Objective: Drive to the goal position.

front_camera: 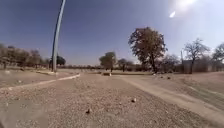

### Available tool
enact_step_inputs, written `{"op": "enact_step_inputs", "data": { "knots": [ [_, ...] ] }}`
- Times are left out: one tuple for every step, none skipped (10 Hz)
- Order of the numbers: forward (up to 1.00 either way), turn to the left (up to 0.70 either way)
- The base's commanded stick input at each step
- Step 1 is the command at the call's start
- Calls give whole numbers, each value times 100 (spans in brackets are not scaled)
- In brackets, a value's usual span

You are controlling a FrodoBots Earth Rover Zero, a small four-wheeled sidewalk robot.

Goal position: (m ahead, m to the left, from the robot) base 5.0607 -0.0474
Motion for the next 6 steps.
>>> {"op": "enact_step_inputs", "data": {
  "knots": [
    [50, 0],
    [50, -7],
    [50, -19],
    [50, -30],
    [50, -48],
    [50, -50]
  ]
}}
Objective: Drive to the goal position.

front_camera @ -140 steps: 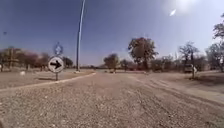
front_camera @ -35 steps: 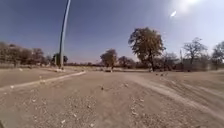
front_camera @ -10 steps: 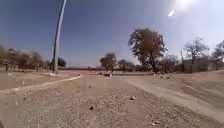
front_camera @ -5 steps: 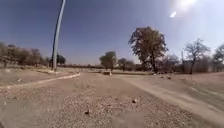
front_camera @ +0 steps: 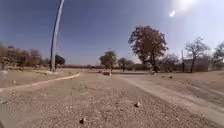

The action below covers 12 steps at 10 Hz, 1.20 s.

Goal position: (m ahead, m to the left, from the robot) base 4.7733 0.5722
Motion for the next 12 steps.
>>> {"op": "enact_step_inputs", "data": {
  "knots": [
    [50, -50],
    [50, 0],
    [50, 0],
    [50, 0],
    [50, 0],
    [50, 0],
    [50, 0],
    [50, 0],
    [50, 0],
    [50, 0],
    [50, 0],
    [50, 0]
  ]
}}
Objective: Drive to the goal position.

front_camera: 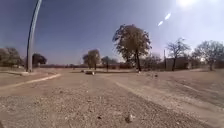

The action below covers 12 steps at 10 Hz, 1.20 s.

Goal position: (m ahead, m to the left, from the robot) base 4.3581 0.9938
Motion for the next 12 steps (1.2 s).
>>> {"op": "enact_step_inputs", "data": {
  "knots": [
    [50, 1],
    [50, 26],
    [50, 50],
    [50, 50],
    [50, 20],
    [50, 0],
    [50, 0],
    [50, 0],
    [50, 0],
    [50, 0],
    [50, 0],
    [50, 0]
  ]
}}
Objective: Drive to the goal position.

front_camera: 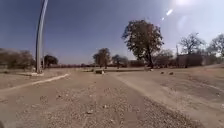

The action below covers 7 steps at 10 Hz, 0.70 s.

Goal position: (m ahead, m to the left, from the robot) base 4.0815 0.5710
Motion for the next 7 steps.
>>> {"op": "enact_step_inputs", "data": {
  "knots": [
    [50, 0],
    [50, 0],
    [50, 0],
    [50, 0],
    [50, 0],
    [50, 0],
    [50, 0]
  ]
}}
